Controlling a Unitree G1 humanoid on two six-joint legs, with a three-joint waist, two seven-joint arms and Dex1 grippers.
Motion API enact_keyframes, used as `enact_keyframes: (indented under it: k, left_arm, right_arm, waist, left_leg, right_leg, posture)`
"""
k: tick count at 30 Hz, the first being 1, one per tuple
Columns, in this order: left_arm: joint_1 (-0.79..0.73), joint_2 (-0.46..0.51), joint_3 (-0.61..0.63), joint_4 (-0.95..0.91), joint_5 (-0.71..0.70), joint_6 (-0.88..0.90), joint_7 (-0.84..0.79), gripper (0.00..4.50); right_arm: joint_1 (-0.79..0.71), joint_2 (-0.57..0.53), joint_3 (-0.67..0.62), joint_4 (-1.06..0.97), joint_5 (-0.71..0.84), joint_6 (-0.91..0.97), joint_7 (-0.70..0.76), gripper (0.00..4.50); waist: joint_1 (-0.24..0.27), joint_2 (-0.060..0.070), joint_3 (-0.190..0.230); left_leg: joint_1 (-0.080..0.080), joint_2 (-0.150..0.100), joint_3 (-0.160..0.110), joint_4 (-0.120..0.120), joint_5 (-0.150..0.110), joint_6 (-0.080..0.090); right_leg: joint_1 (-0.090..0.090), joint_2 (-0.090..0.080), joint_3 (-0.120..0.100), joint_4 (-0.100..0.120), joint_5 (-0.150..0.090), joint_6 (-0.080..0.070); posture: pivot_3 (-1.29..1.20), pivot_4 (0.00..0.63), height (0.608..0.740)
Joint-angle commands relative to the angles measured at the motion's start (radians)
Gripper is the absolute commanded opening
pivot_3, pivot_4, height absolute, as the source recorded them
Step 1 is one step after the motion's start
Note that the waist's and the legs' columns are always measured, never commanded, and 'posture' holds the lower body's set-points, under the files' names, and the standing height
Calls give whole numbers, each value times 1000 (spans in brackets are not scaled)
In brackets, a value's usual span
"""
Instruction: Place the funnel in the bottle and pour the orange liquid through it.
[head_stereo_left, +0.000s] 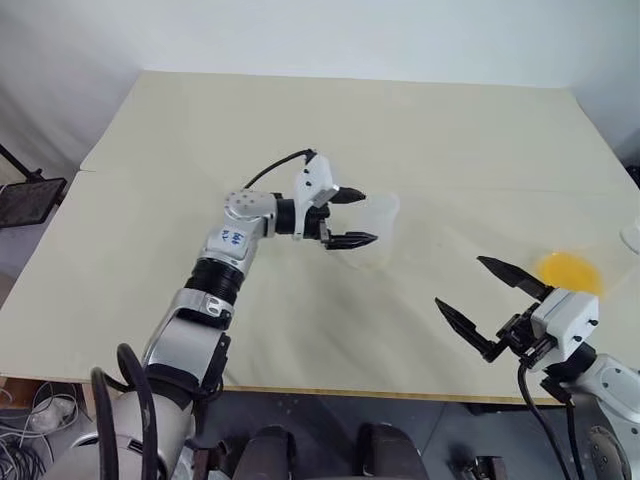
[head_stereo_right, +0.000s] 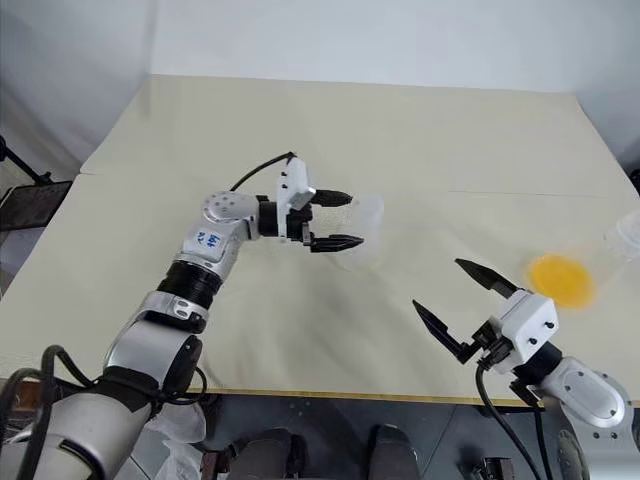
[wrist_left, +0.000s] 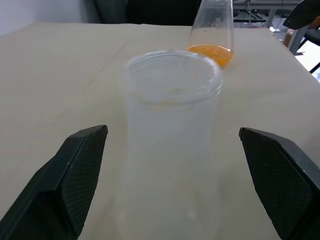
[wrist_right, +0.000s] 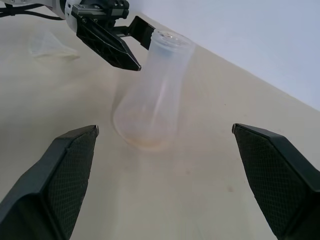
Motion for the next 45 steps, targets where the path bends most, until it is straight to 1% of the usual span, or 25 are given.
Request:
enact_keyframes:
  k: [1, 4, 7, 9, 11, 14, 15, 17, 19, 21, 25, 26, 28, 30, 33, 35, 38, 40, 43, 45]
  left_arm:
    - [10, 42, 41, -49, -23, -25, -27, 4482]
    - [36, 100, 111, -89, -62, -69, -35, 4482]
    - [123, 171, 194, -196, -143, -113, -96, 4482]
    - [220, 246, 238, -265, -156, -115, -101, 4482]
    - [338, 316, 298, -345, -172, -98, -73, 4482]
    - [524, 381, 391, -472, -209, -51, -15, 4482]
    - [565, 389, 408, -505, -217, -39, 3, 4482]
    - [732, 410, 493, -576, -222, -13, 66, 4482]
    - [889, 411, 588, -658, -235, 14, 135, 4482]
    - [1005, 404, 662, -722, -252, 33, 183, 4482]
    - [1192, 383, 744, -830, -281, 49, 222, 4482]
    - [1249, 364, 758, -882, -291, 57, 236, 4482]
    - [1312, 322, 760, -965, -314, 74, 275, 4482]
    - [1330, 295, 726, -1015, -318, 89, 301, 4482]
    - [1316, 254, 621, -1102, -301, 142, 367, 4482]
    - [1293, 240, 554, -1122, -253, 167, 420, 4482]
    - [1193, 177, 474, -1109, -195, 220, 568, 4482]
    - [1145, 147, 419, -1110, -181, 244, 603, 4482]
    - [1064, 121, 321, -1063, -121, 266, 646, 4482]
    - [1010, 91, 305, -1006, -102, 258, 689, 4482]
  right_arm:
    - [-12, -2, 5, -8, 12, -2, 6, 4500]
    - [-43, -10, 21, 22, 16, -7, 29, 4500]
    - [-89, -25, 40, 43, 35, 7, 62, 4500]
    - [-134, -39, 64, 59, 52, 23, 96, 4500]
    - [-182, -55, 96, 79, 61, 37, 138, 4500]
    - [-245, -67, 135, 108, 70, 49, 187, 4500]
    - [-257, -69, 139, 116, 71, 48, 198, 4500]
    - [-307, -71, 177, 139, 76, 53, 240, 4500]
    - [-359, -76, 222, 156, 79, 54, 296, 4500]
    - [-399, -78, 250, 161, 89, 74, 328, 4500]
    - [-449, -75, 280, 180, 89, 98, 356, 4500]
    - [-460, -73, 283, 194, 88, 99, 361, 4500]
    - [-472, -72, 282, 217, 86, 98, 369, 4500]
    - [-473, -74, 278, 227, 85, 97, 372, 4500]
    - [-463, -77, 272, 229, 82, 94, 373, 4500]
    - [-452, -79, 267, 224, 79, 93, 370, 4500]
    - [-425, -82, 252, 206, 74, 91, 353, 4500]
    - [-407, -82, 243, 193, 73, 93, 342, 4500]
    - [-376, -81, 228, 172, 70, 99, 320, 4500]
    - [-360, -80, 223, 162, 70, 103, 309, 4500]
  waist:
    - [0, 0, 0]
    - [-4, 0, 0]
    - [-23, 0, 0]
    - [-31, 0, 0]
    - [-39, 1, -1]
    - [-49, 1, -1]
    - [-48, 1, -1]
    - [-48, 1, 0]
    - [-48, 1, 0]
    - [-46, 1, 0]
    - [-33, 1, 0]
    - [-27, 1, 0]
    - [-21, 1, 0]
    - [-15, 1, 0]
    - [-6, 1, 0]
    - [-6, 1, 0]
    - [-5, 1, 0]
    - [-6, 1, -1]
    - [-10, 1, -1]
    - [-11, 1, -1]
  left_leg:
    - [0, 0, 0, 0, 0, 0]
    - [0, 0, 0, 0, 0, 0]
    - [0, 1, -1, 0, 0, 0]
    - [0, 1, -2, 0, 0, 0]
    - [2, 2, -4, -1, 0, 0]
    - [2, 2, -10, -1, 0, 0]
    - [2, 2, -10, 0, 0, 0]
    - [1, 1, -13, 1, 0, 0]
    - [1, 1, -13, 1, 0, 0]
    - [1, 1, -14, 0, 0, 0]
    - [1, 1, -16, 1, 0, 0]
    - [1, 2, -15, 1, 0, 0]
    - [2, 1, -16, 1, 0, 0]
    - [2, 2, -17, 1, 0, 0]
    - [2, 0, -17, 1, 0, 0]
    - [3, -1, -17, 1, 0, 0]
    - [4, -1, -16, 1, 0, 0]
    - [3, 0, -16, 1, 0, 0]
    - [4, -1, -16, 1, 0, 0]
    - [4, -1, -15, 1, 0, 0]
  right_leg:
    - [0, 0, 0, 0, 0, 0]
    - [0, 0, 0, 0, 0, 0]
    - [0, 0, 0, 0, 0, 0]
    - [0, 0, 0, 1, 0, 0]
    - [0, 0, 0, 1, 0, 0]
    - [0, 0, 0, 2, 0, 0]
    - [0, 0, 0, 2, 0, 0]
    - [1, 0, 0, 1, 0, 0]
    - [1, -1, 2, 2, 0, 0]
    - [2, -1, 1, 1, 0, 0]
    - [3, -1, 1, 0, 0, 0]
    - [4, -1, 2, 0, 0, 0]
    - [5, -2, 2, -1, 0, 0]
    - [6, -2, 3, -1, 0, 0]
    - [7, -2, 3, -2, 0, 0]
    - [7, -2, 3, -2, 0, 0]
    - [8, -1, 3, -2, 0, 0]
    - [8, -1, 3, -2, 0, 0]
    - [7, -1, 3, -1, 0, 0]
    - [7, -1, 3, -2, 0, 0]
  posture:
    - [0, 150, 740]
    - [0, 150, 740]
    - [0, 150, 740]
    - [0, 150, 740]
    - [0, 150, 740]
    - [0, 150, 740]
    - [0, 150, 740]
    - [0, 150, 740]
    - [0, 150, 740]
    - [0, 150, 740]
    - [0, 150, 740]
    - [0, 150, 740]
    - [0, 150, 740]
    - [0, 150, 740]
    - [0, 150, 740]
    - [0, 150, 740]
    - [0, 150, 740]
    - [0, 150, 740]
    - [0, 150, 740]
    - [0, 150, 740]
